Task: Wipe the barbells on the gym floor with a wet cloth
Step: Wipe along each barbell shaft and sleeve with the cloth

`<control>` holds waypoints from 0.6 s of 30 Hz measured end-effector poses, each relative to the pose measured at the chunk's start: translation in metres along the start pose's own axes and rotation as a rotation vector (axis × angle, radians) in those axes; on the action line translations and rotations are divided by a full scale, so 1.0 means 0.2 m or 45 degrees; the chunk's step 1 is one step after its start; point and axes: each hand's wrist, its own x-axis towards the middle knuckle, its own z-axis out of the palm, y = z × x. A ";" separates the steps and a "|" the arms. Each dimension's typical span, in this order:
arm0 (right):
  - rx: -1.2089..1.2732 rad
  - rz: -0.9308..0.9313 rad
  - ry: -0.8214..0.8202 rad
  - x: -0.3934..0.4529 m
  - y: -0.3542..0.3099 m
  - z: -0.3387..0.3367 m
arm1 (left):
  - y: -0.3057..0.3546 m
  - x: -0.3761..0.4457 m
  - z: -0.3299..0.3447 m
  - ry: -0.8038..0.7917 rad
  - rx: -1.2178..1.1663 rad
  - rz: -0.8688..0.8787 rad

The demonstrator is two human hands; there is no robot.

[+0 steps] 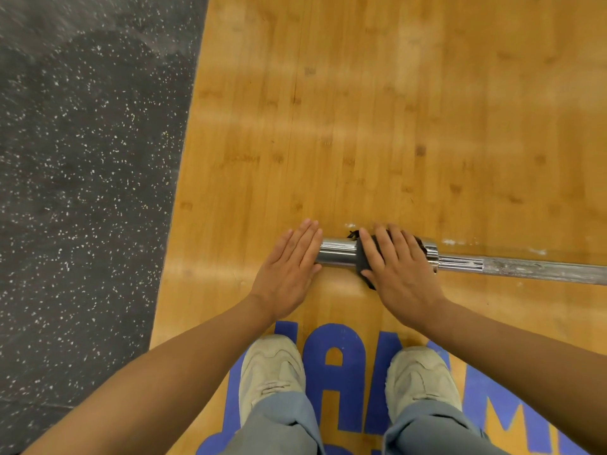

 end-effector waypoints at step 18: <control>-0.021 -0.067 0.085 -0.02 0.02 0.02 | 0.10 0.10 -0.02 -0.041 -0.073 0.030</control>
